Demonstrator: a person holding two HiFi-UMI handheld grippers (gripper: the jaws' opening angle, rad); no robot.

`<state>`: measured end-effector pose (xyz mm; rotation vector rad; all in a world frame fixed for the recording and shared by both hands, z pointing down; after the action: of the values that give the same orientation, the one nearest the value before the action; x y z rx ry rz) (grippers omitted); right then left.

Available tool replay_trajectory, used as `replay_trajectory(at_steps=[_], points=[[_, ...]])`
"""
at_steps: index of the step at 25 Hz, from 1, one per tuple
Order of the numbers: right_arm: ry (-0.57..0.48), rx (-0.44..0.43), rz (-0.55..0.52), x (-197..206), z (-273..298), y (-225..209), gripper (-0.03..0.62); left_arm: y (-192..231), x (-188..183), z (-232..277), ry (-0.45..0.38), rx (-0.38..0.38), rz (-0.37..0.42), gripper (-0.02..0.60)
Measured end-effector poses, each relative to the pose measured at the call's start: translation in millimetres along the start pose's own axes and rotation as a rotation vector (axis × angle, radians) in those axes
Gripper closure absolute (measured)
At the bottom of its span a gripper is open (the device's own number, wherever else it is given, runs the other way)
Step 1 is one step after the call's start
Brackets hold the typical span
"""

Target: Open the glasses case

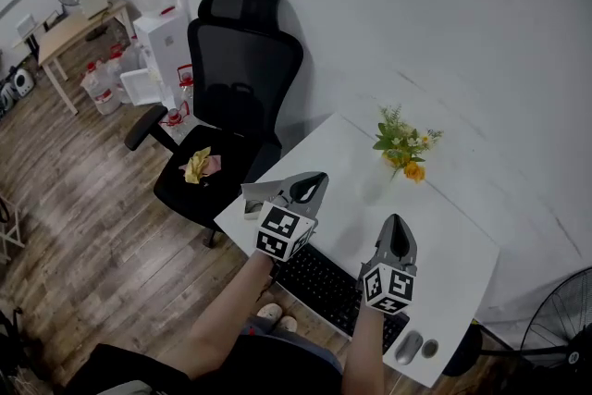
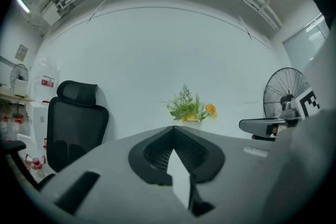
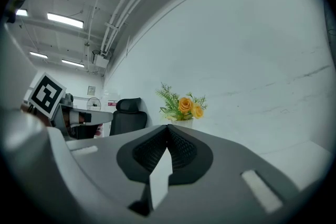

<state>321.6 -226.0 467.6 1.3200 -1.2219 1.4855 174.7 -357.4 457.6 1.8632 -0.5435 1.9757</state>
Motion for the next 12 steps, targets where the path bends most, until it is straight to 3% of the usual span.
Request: replay_trajectory(at_steps=[12], points=[[-0.016, 0.122, -0.004, -4.6, -9.4, -12.7, 0.586, 4.3, 6.6, -7.0, 0.03, 0.018, 0.022, 0.574]])
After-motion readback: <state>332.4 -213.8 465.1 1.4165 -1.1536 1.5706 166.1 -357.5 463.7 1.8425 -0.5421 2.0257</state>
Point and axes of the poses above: the fingertips, and each gripper's own axes: z forward along the fingers, y to its left, x out of its underside, the point moved 3 cm from there along -z, backward along the fingers, and after that the axes turned 5 degrees about z, right-handed, at the moved point
